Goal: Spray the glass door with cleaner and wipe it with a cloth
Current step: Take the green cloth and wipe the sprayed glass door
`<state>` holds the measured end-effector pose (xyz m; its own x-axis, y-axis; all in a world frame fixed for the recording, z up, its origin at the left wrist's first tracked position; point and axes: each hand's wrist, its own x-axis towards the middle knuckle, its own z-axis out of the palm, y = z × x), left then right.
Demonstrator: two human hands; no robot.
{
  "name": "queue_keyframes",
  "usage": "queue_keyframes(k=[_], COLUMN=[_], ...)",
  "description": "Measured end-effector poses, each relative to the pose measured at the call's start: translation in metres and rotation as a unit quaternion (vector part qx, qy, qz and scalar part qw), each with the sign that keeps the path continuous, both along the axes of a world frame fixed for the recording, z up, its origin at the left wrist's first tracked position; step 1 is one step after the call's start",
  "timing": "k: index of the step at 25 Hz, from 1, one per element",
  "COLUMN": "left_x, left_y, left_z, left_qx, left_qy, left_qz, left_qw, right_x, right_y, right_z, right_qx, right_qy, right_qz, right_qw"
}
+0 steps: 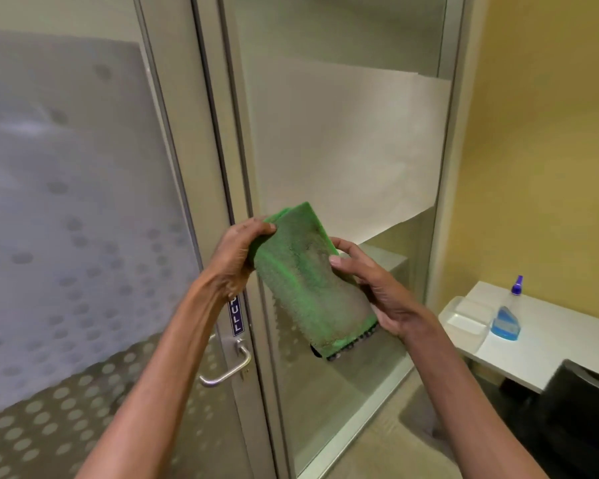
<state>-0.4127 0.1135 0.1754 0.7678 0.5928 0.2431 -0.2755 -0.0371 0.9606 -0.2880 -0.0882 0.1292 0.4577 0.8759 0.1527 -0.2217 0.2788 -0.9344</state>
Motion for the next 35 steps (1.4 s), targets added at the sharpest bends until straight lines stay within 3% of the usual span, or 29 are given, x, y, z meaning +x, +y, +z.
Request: queue_keyframes(k=[4,11,17,23,30,35], left_x=[0.068,0.206,0.315,0.413,0.548,0.647], left_y=[0.002,0.016,0.033,0.012,-0.022,-0.052], left_z=[-0.004,-0.036,-0.081,-0.137,-0.199,-0.235], left_qx=[-0.087,-0.196,-0.152,-0.059,-0.063,-0.051], left_qy=[-0.062,-0.038,0.056,0.128,0.178,0.215], left_qz=[0.001,-0.037,-0.119,-0.257,-0.229,-0.198], left_qw=[0.994,0.979,0.980,0.956,0.955,0.955], right_x=[0.052,0.144,0.234,0.315,0.428,0.532], right_y=[-0.035,-0.027,-0.032,-0.074,-0.112,-0.137], right_z=[-0.032,-0.053,-0.079,-0.125,-0.161,-0.181], right_qx=[-0.009,0.020,-0.027,-0.084,-0.142,-0.181], right_qy=[0.018,0.015,0.038,0.080,0.078,0.098], right_qz=[-0.023,-0.179,-0.328,-0.451,-0.503,-0.492], right_qw=[1.000,0.984,0.943,0.885,0.849,0.846])
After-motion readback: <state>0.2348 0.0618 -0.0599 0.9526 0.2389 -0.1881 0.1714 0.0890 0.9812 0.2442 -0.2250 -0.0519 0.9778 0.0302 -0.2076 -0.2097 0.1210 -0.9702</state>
